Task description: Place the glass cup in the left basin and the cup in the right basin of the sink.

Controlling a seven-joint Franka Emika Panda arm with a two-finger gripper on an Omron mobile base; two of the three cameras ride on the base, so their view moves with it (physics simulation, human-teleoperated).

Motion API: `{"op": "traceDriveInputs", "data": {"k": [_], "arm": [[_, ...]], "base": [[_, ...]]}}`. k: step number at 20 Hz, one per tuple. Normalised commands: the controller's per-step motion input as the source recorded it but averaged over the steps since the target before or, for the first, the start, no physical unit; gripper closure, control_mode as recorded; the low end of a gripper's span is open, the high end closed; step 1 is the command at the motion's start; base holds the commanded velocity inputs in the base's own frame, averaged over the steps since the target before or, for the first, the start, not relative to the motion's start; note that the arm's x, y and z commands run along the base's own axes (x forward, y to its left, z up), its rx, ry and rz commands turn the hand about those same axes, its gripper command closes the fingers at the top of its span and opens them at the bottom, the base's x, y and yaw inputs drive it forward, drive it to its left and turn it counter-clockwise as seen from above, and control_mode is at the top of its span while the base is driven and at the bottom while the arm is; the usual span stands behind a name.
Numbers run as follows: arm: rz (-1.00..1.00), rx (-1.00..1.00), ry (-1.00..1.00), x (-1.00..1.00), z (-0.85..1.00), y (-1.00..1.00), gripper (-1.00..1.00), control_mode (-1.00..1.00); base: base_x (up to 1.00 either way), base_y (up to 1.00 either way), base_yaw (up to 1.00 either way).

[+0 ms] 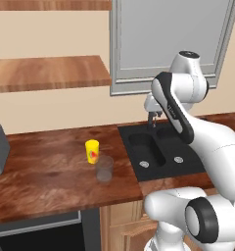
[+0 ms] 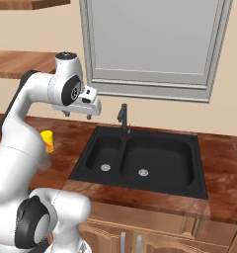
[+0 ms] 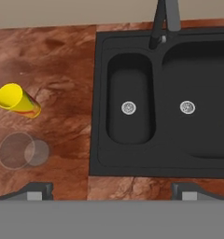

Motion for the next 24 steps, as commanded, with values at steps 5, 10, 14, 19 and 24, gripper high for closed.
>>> {"op": "traceDriveInputs", "data": {"k": [5, 10, 14, 19, 24], "arm": [[0.0, 0.0, 0.0, 0.0, -0.07, 0.1, -1.0, -1.0], [0.0, 0.0, 0.0, 0.0, -0.07, 0.2, -1.0, -1.0], [0.0, 0.01, 0.0, 0.0, -0.07, 0.2, -1.0, -1.0], [0.0, 0.02, 0.0, -0.02, -0.05, 0.17, -1.0, -1.0], [0.0, 0.02, 0.0, 0.0, -0.06, 0.19, -1.0, -1.0]], "base": [[0.0, 0.0, 0.0], [0.0, 0.0, 0.0], [0.0, 0.0, 0.0], [0.0, 0.0, 0.0], [0.0, 0.0, 0.0]]}}
